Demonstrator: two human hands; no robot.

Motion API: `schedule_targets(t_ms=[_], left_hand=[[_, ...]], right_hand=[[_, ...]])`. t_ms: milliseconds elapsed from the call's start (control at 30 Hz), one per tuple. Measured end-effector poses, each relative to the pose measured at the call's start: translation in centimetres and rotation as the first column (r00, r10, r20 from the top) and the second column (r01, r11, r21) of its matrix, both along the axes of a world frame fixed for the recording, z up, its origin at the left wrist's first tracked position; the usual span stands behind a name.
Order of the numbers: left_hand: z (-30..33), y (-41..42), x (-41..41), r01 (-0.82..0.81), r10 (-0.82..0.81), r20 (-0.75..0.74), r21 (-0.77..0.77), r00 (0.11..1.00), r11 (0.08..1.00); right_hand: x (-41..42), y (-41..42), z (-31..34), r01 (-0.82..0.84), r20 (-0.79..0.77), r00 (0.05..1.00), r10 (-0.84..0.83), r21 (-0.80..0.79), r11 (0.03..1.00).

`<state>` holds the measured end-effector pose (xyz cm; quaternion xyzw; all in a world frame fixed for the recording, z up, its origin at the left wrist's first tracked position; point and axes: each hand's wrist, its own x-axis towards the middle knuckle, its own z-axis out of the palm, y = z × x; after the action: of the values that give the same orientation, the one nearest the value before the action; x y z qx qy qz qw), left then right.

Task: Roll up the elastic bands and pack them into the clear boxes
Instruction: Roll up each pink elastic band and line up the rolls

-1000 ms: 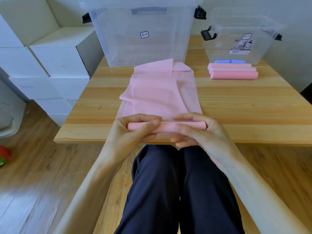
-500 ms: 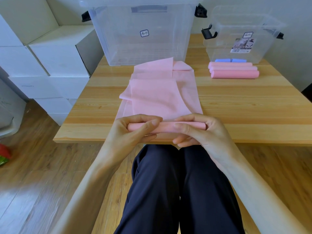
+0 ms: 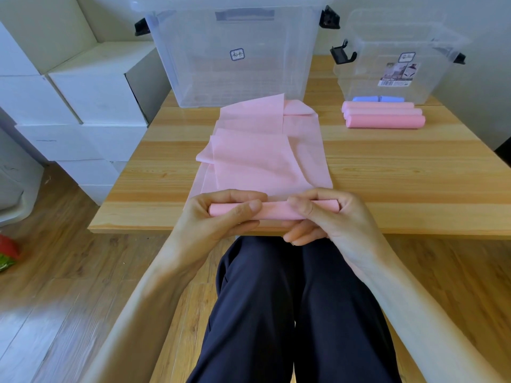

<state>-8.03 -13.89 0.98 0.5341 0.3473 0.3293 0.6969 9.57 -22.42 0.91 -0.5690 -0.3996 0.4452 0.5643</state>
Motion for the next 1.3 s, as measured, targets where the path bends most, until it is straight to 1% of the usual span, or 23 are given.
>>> schedule_targets(t_ms=[167, 367, 533, 600, 700, 800, 900, 1000, 1100, 1233, 1300], left_hand=[[0.0, 0.0, 0.0, -0.040, 0.041, -0.009, 0.028, 0.999, 0.999], [0.2, 0.1, -0.2, -0.008, 0.008, -0.005, 0.020, 1.000, 1.000], [0.1, 0.2, -0.4, -0.030, 0.029, -0.017, -0.010, 0.999, 1.000], [0.1, 0.2, -0.5, 0.003, -0.003, -0.016, -0.028, 1.000, 1.000], [0.2, 0.4, -0.7, 0.080, -0.079, 0.015, -0.076, 0.997, 0.994], [0.2, 0.4, -0.7, 0.092, -0.090, 0.031, -0.087, 0.995, 0.992], [0.1, 0.5, -0.8, 0.071, -0.071, -0.008, -0.052, 0.997, 0.996], [0.2, 0.7, -1.2, 0.053, -0.055, -0.063, -0.024, 0.997, 0.998], [0.4, 0.6, -1.5, 0.068, -0.070, -0.072, -0.020, 0.995, 0.997], [0.6, 0.4, -1.7, 0.090, -0.088, -0.128, 0.007, 0.988, 0.996], [0.5, 0.5, -1.6, 0.072, -0.069, -0.155, 0.013, 0.985, 0.997]], right_hand=[[-0.2, 0.0, 0.0, -0.028, -0.001, 1.000, 0.028, 0.009, 1.000], [-0.2, 0.0, -0.2, 0.015, 0.009, 1.000, -0.015, 0.035, 0.999], [-0.1, 0.1, -0.1, -0.055, 0.014, 0.998, 0.054, 0.052, 0.997], [-0.1, 0.1, -0.2, -0.052, 0.021, 0.998, 0.051, 0.053, 0.997], [-0.2, 0.0, -0.3, -0.042, -0.008, 0.999, 0.042, 0.028, 0.999], [-0.5, 0.0, -0.6, -0.039, -0.036, 0.999, 0.039, -0.002, 0.999], [-0.3, 0.0, -0.8, -0.061, -0.045, 0.997, 0.060, -0.013, 0.998], [-0.1, 0.0, -0.7, -0.100, -0.022, 0.995, 0.100, -0.008, 0.995], [-0.1, 0.1, -0.7, -0.098, 0.015, 0.995, 0.098, -0.009, 0.995], [-0.3, 0.2, -0.5, -0.090, 0.011, 0.996, 0.090, -0.036, 0.995], [-0.3, 0.3, -0.3, -0.103, -0.003, 0.995, 0.103, -0.034, 0.994]])
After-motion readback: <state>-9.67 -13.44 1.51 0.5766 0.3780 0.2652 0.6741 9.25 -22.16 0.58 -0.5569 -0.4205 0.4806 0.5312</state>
